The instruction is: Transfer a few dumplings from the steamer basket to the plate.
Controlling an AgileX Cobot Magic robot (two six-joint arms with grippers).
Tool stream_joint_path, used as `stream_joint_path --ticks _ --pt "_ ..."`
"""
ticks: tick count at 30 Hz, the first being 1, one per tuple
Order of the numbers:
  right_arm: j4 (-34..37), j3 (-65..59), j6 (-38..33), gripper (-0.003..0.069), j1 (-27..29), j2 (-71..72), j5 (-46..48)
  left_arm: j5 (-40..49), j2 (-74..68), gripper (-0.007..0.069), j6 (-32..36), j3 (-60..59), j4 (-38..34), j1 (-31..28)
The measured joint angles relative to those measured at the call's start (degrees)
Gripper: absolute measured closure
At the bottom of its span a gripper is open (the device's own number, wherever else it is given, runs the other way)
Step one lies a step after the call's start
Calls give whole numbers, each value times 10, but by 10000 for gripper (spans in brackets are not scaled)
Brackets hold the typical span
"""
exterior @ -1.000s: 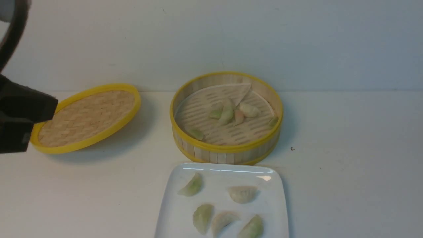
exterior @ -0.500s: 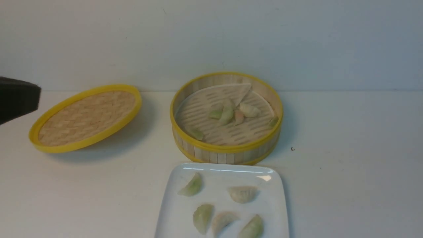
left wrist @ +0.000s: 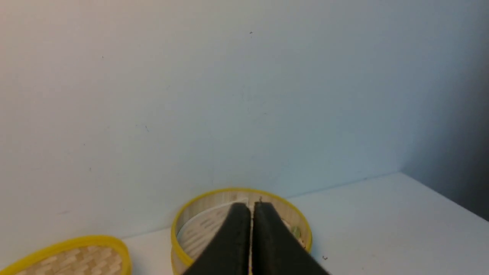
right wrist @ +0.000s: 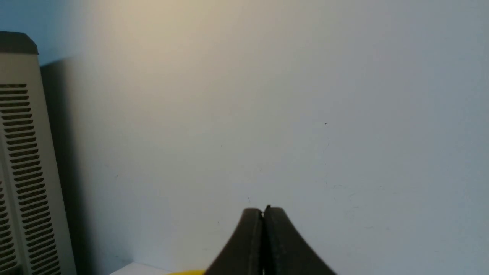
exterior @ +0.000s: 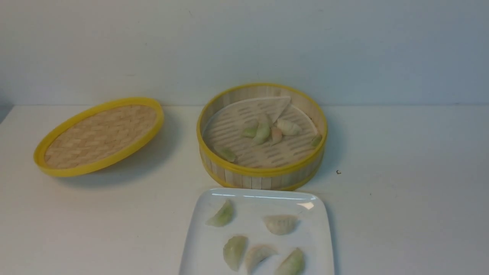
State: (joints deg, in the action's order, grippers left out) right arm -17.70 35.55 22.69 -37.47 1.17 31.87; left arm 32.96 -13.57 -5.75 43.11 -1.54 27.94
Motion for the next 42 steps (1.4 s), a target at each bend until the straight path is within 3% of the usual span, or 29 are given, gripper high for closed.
stream_joint_path --ticks 19,26,32,42 --pt "0 0 13 673 0 0 0 -13 15 631 14 -32 11 -8" --pt "0 0 13 673 0 0 0 -90 73 631 128 -218 -38 -147" --pt "0 0 13 673 0 0 0 -141 127 631 148 -367 -53 -239" --pt "-1 0 13 673 0 0 0 -141 141 631 150 -447 -53 -249"
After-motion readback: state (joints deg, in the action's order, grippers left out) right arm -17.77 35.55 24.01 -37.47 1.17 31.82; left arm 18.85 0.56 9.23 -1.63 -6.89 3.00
